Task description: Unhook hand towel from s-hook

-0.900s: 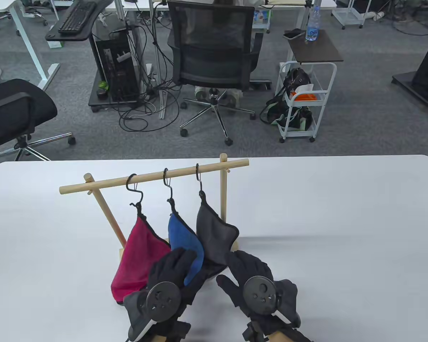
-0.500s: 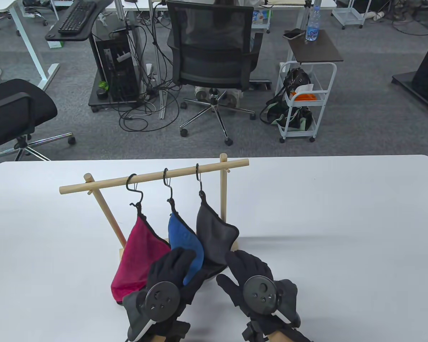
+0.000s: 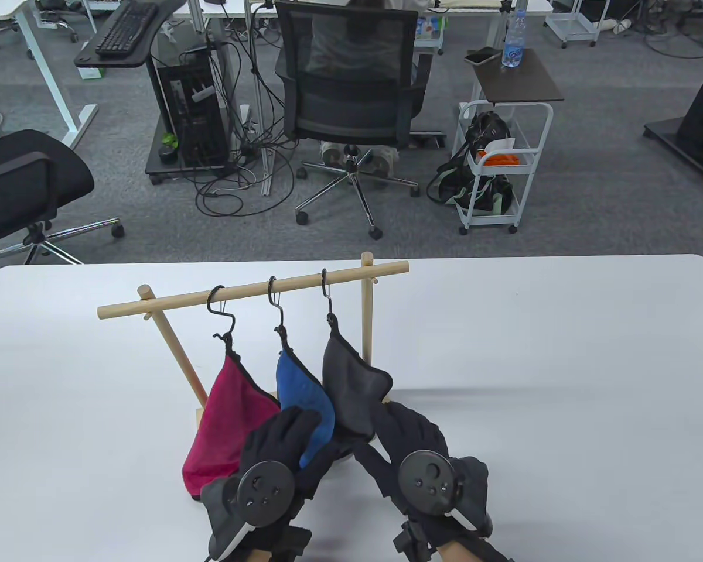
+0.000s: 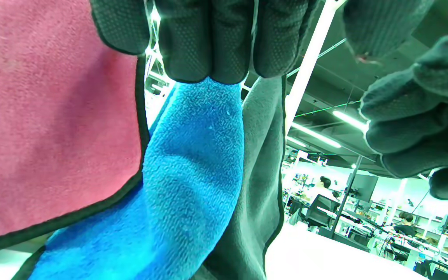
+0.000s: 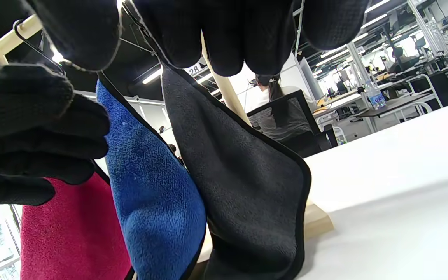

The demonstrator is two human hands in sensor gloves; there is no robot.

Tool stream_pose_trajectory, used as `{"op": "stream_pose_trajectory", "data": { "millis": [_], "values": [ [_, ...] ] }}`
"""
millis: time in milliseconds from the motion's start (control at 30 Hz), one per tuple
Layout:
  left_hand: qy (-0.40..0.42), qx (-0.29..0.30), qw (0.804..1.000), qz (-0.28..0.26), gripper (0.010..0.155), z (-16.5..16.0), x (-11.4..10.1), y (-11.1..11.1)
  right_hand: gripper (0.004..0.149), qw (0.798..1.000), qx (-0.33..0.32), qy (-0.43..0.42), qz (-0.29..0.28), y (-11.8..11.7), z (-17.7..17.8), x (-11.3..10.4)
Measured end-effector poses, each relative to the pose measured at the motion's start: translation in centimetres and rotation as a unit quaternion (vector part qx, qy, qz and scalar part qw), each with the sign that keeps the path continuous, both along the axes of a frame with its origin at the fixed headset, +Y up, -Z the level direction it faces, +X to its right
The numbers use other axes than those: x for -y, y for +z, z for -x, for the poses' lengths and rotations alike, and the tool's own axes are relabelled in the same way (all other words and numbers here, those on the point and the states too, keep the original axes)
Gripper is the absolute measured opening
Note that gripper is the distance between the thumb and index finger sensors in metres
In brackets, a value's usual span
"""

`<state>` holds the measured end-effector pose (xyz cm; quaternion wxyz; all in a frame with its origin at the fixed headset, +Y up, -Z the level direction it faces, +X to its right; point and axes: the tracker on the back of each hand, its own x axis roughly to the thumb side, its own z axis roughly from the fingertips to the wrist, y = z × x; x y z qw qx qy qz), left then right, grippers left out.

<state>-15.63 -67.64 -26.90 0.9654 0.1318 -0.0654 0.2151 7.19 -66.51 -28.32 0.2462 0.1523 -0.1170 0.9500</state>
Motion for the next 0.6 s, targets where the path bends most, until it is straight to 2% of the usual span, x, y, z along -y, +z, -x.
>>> {"op": "stream_pose_trajectory", "data": {
  "millis": [267, 600],
  "values": [
    [0.002, 0.003, 1.000, 0.005, 0.064, 0.0, 0.0, -0.1, 0.066, 1.000, 0.002, -0.006, -0.018, -0.7, 0.7, -2.0],
    [0.005, -0.002, 1.000, 0.007, 0.064, 0.2, 0.0, -0.2, 0.068, 0.999, -0.001, -0.041, -0.016, -3.3, 1.8, -4.3]
  ]
}}
